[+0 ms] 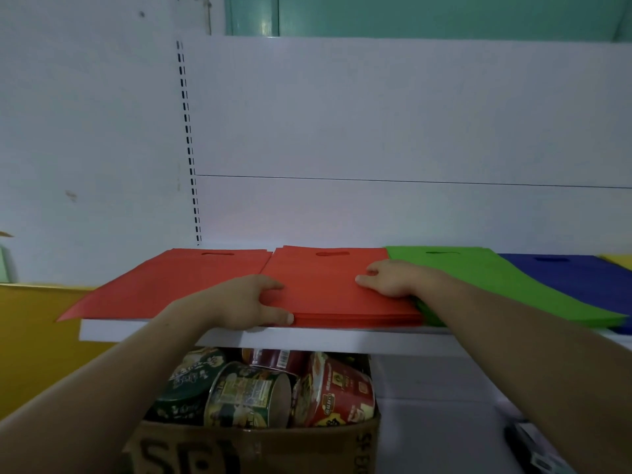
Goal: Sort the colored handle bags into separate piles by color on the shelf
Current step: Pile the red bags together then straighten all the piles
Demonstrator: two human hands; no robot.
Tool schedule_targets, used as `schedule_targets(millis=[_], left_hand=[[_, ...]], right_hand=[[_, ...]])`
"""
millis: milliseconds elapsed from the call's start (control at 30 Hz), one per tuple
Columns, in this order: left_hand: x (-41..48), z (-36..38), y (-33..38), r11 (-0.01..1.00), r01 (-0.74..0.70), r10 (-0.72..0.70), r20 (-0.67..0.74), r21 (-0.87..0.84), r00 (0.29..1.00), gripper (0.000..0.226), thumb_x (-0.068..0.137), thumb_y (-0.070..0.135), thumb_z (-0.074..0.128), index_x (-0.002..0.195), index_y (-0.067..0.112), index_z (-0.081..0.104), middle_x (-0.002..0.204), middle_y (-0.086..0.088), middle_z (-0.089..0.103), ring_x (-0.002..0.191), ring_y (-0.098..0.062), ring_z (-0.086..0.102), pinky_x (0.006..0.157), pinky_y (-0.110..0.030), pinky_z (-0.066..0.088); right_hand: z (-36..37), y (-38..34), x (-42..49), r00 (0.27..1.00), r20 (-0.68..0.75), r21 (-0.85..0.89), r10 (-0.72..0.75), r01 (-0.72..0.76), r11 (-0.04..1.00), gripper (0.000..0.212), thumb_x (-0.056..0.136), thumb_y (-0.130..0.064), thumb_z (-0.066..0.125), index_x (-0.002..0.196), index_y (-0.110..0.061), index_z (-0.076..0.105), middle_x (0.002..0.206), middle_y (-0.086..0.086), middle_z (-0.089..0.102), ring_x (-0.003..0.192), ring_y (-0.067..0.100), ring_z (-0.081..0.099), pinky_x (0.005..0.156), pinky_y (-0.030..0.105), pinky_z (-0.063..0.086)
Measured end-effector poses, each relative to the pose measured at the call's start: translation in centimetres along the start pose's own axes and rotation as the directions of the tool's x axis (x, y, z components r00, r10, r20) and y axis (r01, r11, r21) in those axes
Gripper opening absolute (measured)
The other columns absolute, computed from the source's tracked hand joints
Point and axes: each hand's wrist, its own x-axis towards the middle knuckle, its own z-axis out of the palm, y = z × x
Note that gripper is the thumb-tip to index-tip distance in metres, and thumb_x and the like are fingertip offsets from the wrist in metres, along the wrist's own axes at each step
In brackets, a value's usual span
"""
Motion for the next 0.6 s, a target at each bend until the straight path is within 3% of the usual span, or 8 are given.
schedule_targets(millis=[167,267,467,600], left_hand=[[-0.8,-0.8,0.6,0.998,0.051,-0.052,-0.055,-0.025,0.997,0.110,0.054,0.087,0.047,0.146,0.031,0.028,0.153,-0.001,0.028,0.137,-0.022,0.032,0.109,-0.037,0.027],[-1.3,-0.7,0.1,0.996,0.079,-0.082,-0.134,-0.034,0.987,0.083,0.079,0.065,0.053,0.148,0.029,0.024,0.154,-0.003,0.026,0.138,-0.025,0.031,0.111,-0.039,0.026],[-3.2,-0.8,-3.0,0.985,0.145,-0.160,-0.199,-0.090,0.967,0.079,0.082,0.059,0.056,0.148,0.027,0.026,0.154,-0.004,0.029,0.137,-0.024,0.033,0.110,-0.038,0.028],[-4.3,-2.0,-6.7,0.984,0.165,-0.177,-0.238,-0.069,0.955,0.074,0.086,0.056,0.054,0.148,0.026,0.026,0.154,-0.002,0.027,0.139,-0.023,0.030,0.110,-0.036,0.025]], right_hand=[[-1.4,-0.2,0.2,0.998,-0.044,-0.009,-0.042,0.041,0.999,0.067,0.095,-0.058,0.037,0.147,-0.015,0.035,0.154,0.007,0.030,0.140,0.024,0.030,0.113,0.032,0.025],[-2.1,-1.2,0.4,0.993,-0.078,-0.037,-0.088,0.086,0.996,0.066,0.096,-0.057,0.037,0.145,-0.014,0.037,0.152,0.009,0.034,0.138,0.025,0.033,0.110,0.031,0.027],[-1.9,-4.9,0.9,0.984,-0.085,-0.036,-0.157,0.154,0.987,0.061,0.095,-0.056,0.039,0.138,-0.014,0.046,0.143,0.010,0.045,0.130,0.027,0.043,0.103,0.031,0.034],[-1.8,-9.2,1.8,0.978,-0.083,-0.051,-0.191,0.187,0.981,0.065,0.096,-0.057,0.037,0.144,-0.013,0.039,0.150,0.007,0.037,0.137,0.025,0.035,0.110,0.032,0.028]])
